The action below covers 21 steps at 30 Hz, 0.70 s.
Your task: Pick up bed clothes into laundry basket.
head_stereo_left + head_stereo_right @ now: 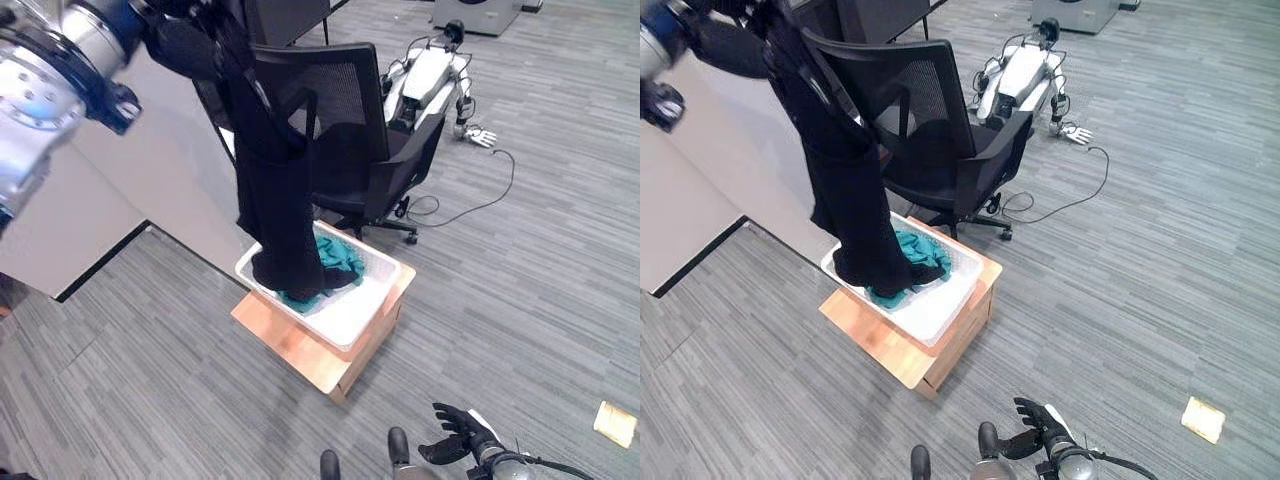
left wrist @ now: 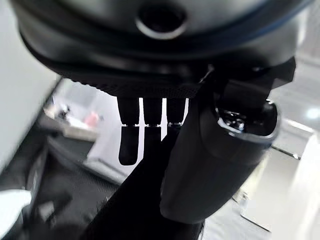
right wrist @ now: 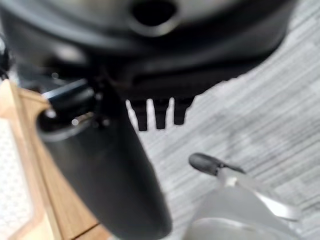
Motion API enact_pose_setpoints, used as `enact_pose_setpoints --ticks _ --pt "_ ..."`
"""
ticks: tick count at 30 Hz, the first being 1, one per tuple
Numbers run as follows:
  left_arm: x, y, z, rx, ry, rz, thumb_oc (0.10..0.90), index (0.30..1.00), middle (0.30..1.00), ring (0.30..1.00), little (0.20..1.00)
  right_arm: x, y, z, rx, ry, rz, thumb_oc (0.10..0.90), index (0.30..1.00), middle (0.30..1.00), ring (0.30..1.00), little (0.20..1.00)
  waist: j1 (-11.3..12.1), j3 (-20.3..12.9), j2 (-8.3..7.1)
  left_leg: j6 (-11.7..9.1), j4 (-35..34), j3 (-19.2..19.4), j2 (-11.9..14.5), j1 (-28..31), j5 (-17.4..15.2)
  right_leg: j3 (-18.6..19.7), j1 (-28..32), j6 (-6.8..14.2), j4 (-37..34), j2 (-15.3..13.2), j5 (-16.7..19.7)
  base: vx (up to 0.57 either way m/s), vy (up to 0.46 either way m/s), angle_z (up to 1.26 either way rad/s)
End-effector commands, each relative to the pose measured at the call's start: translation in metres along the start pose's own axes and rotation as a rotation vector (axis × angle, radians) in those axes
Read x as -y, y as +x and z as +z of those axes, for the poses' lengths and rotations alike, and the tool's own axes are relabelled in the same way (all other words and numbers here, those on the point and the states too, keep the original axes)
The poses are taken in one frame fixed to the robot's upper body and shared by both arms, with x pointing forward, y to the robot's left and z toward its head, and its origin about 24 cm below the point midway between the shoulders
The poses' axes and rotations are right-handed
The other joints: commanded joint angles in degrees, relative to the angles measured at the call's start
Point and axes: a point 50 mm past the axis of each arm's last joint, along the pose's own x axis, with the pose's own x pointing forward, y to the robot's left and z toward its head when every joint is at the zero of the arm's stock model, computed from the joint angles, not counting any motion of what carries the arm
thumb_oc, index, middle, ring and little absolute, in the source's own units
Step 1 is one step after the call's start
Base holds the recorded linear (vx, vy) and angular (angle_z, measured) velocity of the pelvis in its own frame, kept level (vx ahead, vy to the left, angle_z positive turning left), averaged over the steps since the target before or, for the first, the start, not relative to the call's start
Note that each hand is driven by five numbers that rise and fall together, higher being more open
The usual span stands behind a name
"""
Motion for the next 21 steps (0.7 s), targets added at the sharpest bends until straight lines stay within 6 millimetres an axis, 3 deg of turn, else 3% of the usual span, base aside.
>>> enact_pose_setpoints --ticks 1,7,21 --pt "-0.087 -0.009 0.034 0.127 0.015 0.359 0.400 0.300 0.300 0.300 0.300 0.016 -0.008 0.016 0.127 -0.041 -0.059 0.800 0.900 0.900 0.900 0.900 0.05 -2.43 -0.99 -1.24 -0.03 1.22 2.01 -0.84 -0.14 -0.49 6.43 4.77 0.20 -1.88 -6.24 0.00 0.000 0.00" --pt "-0.080 -0.020 0.010 0.071 -0.045 0.386 0.400 0.300 0.300 0.300 0.300 0.022 -0.010 0.019 0.147 -0.006 -0.098 0.800 0.900 0.900 0.900 0.900 -0.12 -1.32 -2.05 -1.26 -0.03 1.48 2.44 -1.65 -0.01 -0.18 5.39 4.65 0.20 -1.54 -6.03 -0.01 -0.007 -0.02" --pt "-0.069 -0.041 -0.005 0.049 -0.051 0.374 0.400 0.300 0.300 0.300 0.300 0.023 -0.011 0.021 0.168 -0.017 -0.094 0.800 0.900 0.900 0.900 0.900 0.25 0.70 -2.74 -1.38 -0.03 1.32 2.44 -4.87 0.84 0.28 2.18 4.46 0.20 -1.34 -5.46 -0.01 -0.002 0.00"
